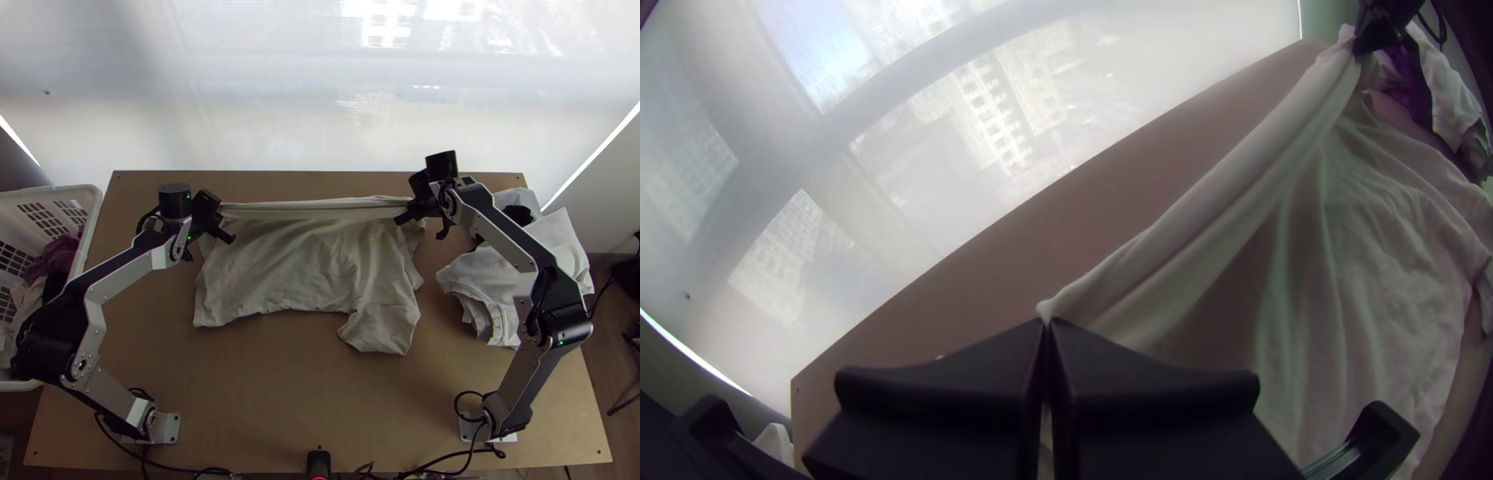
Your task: Fold the t-shirt
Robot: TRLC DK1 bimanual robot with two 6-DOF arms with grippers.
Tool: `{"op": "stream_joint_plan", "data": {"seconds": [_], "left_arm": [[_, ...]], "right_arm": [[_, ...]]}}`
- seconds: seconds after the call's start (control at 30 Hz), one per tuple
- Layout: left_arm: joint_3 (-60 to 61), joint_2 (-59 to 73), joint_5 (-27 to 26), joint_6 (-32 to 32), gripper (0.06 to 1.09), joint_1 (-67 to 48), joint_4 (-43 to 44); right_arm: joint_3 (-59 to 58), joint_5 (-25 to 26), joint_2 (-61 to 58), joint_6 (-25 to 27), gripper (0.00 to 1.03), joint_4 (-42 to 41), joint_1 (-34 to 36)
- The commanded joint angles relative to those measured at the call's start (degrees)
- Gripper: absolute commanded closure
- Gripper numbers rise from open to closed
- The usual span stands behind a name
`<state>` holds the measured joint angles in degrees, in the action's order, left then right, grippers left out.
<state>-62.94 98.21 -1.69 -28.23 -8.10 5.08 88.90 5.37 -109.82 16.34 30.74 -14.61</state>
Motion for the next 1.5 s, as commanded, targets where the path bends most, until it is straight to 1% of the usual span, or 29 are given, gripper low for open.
{"op": "stream_joint_plan", "data": {"seconds": [0.0, 0.13, 0.3, 0.57, 0.9, 0.93, 1.0, 1.03, 1.07, 1.13, 1.17, 1.2, 1.23, 1.3, 1.33, 1.47], "left_arm": [[9.3, -7.8, 0.0, -1.4, 1.01, -1.0, -1.7], [12.8, -10.3, 0.0, -1.4, 1.01, -1.3, -2.3], [14.4, -9.7, 0.0, -1.5, 1.01, -1.6, -2.9], [13.5, -7.1, 0.0, -1.5, 1.00, -3.3, -10.0], [13.5, -5.1, 0.0, -1.1, 0.99, -4.8, -13.3], [13.5, -4.8, 0.0, -1.2, 0.99, -4.9, -13.5], [13.2, -4.8, 0.0, -1.3, 0.90, -4.9, -13.5], [13.0, -4.9, 0.0, -1.0, 0.82, -4.9, -13.5], [12.7, -4.8, 0.0, -1.0, 0.72, -5.0, -14.0], [11.7, -4.7, 0.0, -1.0, 0.30, -5.3, -16.5], [11.5, -4.7, 0.0, -1.0, 0.15, -5.6, -16.9], [11.5, -4.9, 0.0, -1.0, 0.10, -5.7, -16.9], [11.5, -5.1, 0.0, -1.0, 0.10, -5.8, -16.9], [11.4, -5.9, 0.0, -0.8, 0.10, -5.8, -16.9], [11.3, -6.5, 0.0, -0.8, 0.10, -5.7, -16.9], [8.5, -9.8, 0.0, 0.3, 0.10, -3.6, -20.7]], "right_arm": [[-8.8, 0.0, 5.6, -0.3, 1.00, 0.0, -0.3], [-12.5, -0.1, 8.1, -0.6, 1.00, 0.2, -1.3], [-15.9, -0.3, 8.0, -0.6, 1.00, 0.7, -2.3], [-18.4, -0.4, 7.3, -1.7, 1.00, 1.1, -3.5], [-22.3, -0.4, 6.3, -2.9, 1.00, 1.1, -5.8], [-22.4, -0.4, 6.0, -2.9, 1.00, 1.1, -5.8], [-22.4, -0.4, 5.7, -2.9, 0.99, 1.1, -5.8], [-22.5, -0.4, 5.7, -2.9, 0.92, 1.1, -5.8], [-22.5, -0.4, 5.7, -2.8, 0.85, 1.1, -5.7], [-22.6, -0.4, 5.7, -2.8, 0.72, 1.7, -5.6], [-22.7, -0.4, 5.7, -2.8, 0.62, 2.0, -5.6], [-22.7, -0.4, 5.8, -2.8, 0.51, 2.7, -5.6], [-22.6, -0.4, 6.0, -2.8, 0.41, 3.0, -5.4], [-22.5, -0.4, 6.8, -2.8, 0.13, 3.5, -5.3], [-22.4, -0.4, 7.5, -2.9, 0.05, 3.9, -5.3], [-22.1, -0.4, 11.9, -2.8, 0.05, 4.7, -5.3]]}}
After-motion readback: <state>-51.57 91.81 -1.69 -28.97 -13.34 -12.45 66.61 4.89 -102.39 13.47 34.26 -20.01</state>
